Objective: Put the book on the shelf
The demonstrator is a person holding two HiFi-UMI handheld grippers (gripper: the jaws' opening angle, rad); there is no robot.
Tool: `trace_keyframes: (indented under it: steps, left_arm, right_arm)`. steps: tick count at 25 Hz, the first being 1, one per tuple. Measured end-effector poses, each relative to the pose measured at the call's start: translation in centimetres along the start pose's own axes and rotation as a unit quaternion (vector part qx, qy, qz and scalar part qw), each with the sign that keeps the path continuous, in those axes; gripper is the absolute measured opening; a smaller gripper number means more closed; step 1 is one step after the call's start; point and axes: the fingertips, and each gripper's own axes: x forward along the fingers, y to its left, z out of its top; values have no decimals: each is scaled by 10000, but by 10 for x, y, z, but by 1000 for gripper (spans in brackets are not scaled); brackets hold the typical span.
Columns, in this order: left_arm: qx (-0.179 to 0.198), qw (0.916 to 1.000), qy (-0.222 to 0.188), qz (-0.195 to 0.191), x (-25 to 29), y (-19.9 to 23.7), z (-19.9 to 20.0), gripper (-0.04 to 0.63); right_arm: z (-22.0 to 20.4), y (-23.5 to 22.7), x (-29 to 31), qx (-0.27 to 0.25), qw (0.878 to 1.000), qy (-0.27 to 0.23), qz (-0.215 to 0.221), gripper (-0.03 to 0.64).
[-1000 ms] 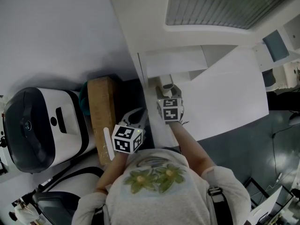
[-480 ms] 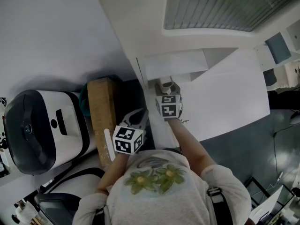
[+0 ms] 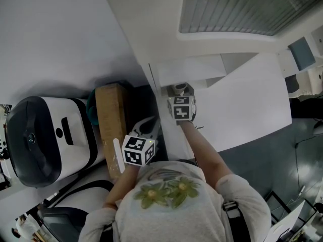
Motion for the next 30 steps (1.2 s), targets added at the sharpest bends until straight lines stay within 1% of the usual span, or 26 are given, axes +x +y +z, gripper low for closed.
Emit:
trace_keyframes:
  steps: [3,7,14,21,26,30]
  left_arm:
    - [-4,10000,-12,21,-1,1,1,34]
    - [12,10000,-37,36,-2,2,2,34]
    - [63,9999,-90,7,-6,-5,2,35]
    - [123,9999,-102,-51,-12,-18,-3,35]
    - [173,9997,-134,-104,-18,-31,-8,35]
    - [218,9995,-168,-147,-22,-43,-13,35]
  right_arm:
    - [2,0,3,31,10000,-58,29,225]
    - [2,4,4,2,9999,-67,136,252]
    - [-10,6,-11,27,9998,-23,185,256]
    - [-31,8,-42,73,9998,54,187,256]
    - [-49,8,-70,204,9994,163,213,255]
    - [-57,10,-92,233,9993,121,265,255]
